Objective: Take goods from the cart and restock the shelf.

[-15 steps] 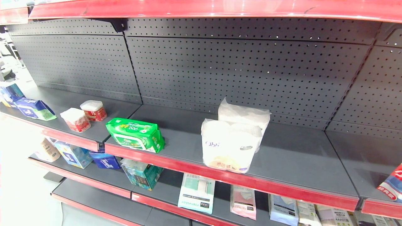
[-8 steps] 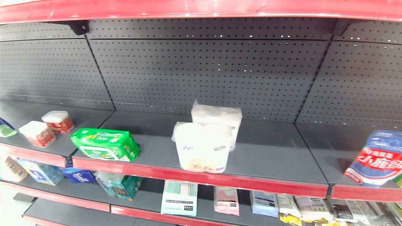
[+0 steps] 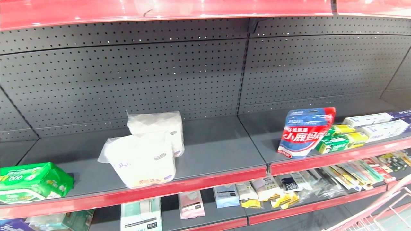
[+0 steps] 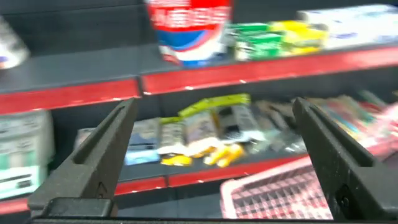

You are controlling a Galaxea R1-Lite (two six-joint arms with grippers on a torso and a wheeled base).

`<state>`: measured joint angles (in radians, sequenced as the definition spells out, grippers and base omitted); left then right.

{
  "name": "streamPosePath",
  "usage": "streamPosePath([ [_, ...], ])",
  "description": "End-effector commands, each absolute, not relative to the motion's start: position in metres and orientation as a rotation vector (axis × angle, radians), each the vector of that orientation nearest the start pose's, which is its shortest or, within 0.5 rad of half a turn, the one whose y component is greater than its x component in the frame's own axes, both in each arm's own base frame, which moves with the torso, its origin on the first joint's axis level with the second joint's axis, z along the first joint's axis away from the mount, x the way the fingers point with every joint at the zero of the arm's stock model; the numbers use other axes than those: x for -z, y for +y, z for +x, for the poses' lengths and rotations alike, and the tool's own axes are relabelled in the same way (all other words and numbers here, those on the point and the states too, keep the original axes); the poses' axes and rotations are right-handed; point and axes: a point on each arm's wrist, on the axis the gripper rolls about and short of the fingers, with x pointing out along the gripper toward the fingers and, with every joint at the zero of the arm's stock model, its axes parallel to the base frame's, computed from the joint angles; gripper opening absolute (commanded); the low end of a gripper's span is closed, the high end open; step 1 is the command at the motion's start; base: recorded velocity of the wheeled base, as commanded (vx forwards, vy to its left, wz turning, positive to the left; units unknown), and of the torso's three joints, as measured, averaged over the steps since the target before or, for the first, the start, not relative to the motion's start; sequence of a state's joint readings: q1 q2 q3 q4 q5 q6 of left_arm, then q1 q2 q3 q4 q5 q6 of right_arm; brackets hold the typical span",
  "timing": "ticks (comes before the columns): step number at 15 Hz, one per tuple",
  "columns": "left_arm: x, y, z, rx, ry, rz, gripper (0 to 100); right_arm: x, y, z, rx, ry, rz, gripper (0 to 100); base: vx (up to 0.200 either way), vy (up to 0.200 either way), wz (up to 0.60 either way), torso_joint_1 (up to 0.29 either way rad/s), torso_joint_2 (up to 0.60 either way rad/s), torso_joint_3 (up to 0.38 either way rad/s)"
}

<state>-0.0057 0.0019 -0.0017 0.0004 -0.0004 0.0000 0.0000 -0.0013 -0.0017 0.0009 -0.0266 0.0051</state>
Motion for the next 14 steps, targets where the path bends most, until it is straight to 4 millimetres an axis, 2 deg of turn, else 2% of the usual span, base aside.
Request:
streamPosePath([
  [1,-0.076,0.000,-0.022,0.008,0.006,0.005,100,-0.076,-0.001,-0.023,0.026,0.000,0.005,100,0.000,0.000,0.00,0.000,0.00,0.000],
  [4,-0.081,-0.001,-0.019,0.098,0.039,0.008,100,-0.076,-0.001,-0.023,0.026,0.000,0.003,100,0.000,0.000,0.00,0.000,0.00,0.000],
  [5,-0.106,-0.002,-0.019,0.124,0.015,-0.001,100,-0.076,-0.001,-0.023,0.025,0.000,0.003,100,0.000,0.000,0.00,0.000,0.00,0.000],
  [6,-0.144,-0.002,-0.011,0.125,0.026,-0.030,100,-0.076,-0.001,-0.023,0.025,0.000,0.003,100,0.000,0.000,0.00,0.000,0.00,0.000],
  [7,-0.206,-0.002,0.016,0.108,0.020,-0.115,100,-0.076,-0.001,-0.023,0.025,0.000,0.003,100,0.000,0.000,0.00,0.000,0.00,0.000],
  [8,-0.216,-0.002,0.030,0.079,0.040,-0.116,100,-0.076,-0.001,-0.023,0.025,0.000,0.002,100,0.000,0.000,0.00,0.000,0.00,0.000],
  [10,-0.213,0.005,0.078,-0.179,0.218,-0.012,100,-0.076,-0.001,-0.023,0.025,0.000,0.003,100,0.000,0.000,0.00,0.000,0.00,0.000],
  [11,-0.213,0.008,0.089,-0.237,0.257,0.008,100,-0.076,-0.001,-0.023,0.025,0.000,0.003,100,0.000,0.000,0.00,0.000,0.00,0.000],
  [12,-0.212,0.010,0.109,-0.268,0.323,0.017,100,-0.076,-0.001,-0.023,0.025,0.000,0.002,100,0.000,0.000,0.00,0.000,0.00,0.000],
  [14,-0.201,0.010,0.130,-0.248,0.406,0.021,100,-0.076,-0.001,-0.023,0.025,0.000,0.003,100,0.000,0.000,0.00,0.000,0.00,0.000],
])
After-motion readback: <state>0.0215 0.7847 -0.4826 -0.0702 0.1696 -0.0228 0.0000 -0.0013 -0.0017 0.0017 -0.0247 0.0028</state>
